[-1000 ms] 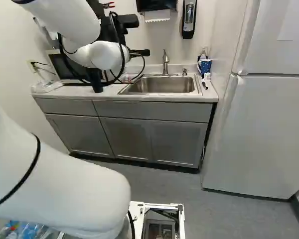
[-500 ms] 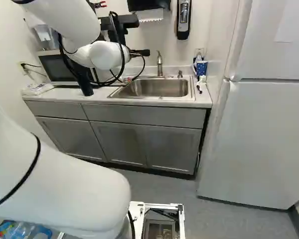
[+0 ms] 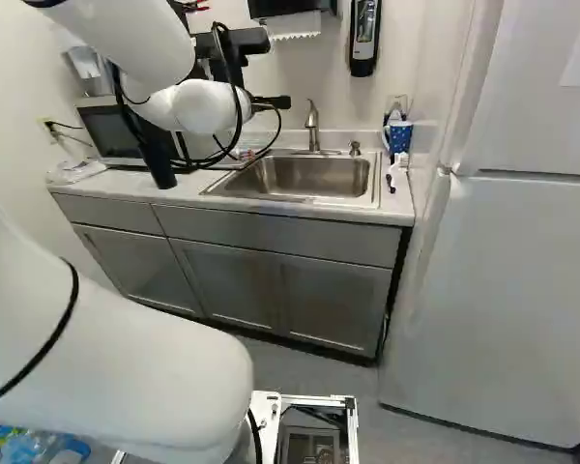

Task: Rinse the cup and place it in the tray

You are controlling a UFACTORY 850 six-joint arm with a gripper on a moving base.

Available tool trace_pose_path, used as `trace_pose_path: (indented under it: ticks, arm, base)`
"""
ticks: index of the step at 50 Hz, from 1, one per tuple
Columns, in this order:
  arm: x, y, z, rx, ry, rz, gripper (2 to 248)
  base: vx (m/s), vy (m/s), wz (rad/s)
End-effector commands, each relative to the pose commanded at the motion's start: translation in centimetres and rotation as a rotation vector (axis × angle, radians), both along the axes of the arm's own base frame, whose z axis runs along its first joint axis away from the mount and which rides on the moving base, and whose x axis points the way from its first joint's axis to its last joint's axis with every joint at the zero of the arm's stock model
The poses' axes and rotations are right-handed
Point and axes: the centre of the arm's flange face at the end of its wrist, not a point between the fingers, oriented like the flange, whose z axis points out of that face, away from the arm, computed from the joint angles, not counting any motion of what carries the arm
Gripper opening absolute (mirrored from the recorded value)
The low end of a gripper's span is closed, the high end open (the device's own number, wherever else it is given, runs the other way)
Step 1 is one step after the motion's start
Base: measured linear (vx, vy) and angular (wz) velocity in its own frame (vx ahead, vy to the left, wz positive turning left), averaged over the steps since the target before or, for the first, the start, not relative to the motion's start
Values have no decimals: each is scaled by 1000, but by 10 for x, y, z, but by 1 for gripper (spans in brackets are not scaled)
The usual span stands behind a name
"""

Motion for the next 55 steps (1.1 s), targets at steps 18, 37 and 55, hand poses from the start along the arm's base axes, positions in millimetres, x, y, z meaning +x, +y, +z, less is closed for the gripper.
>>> trace_pose_path:
  ticks: [18,37,55]
  arm:
    - [0,0,0,0,0,0,247]
    - [0,0,0,0,0,0,247]
    - [0,0,0,0,0,0,247]
  base:
    - [105,-95,132]
    - [97,-108,6]
    - [51,-31,-6]
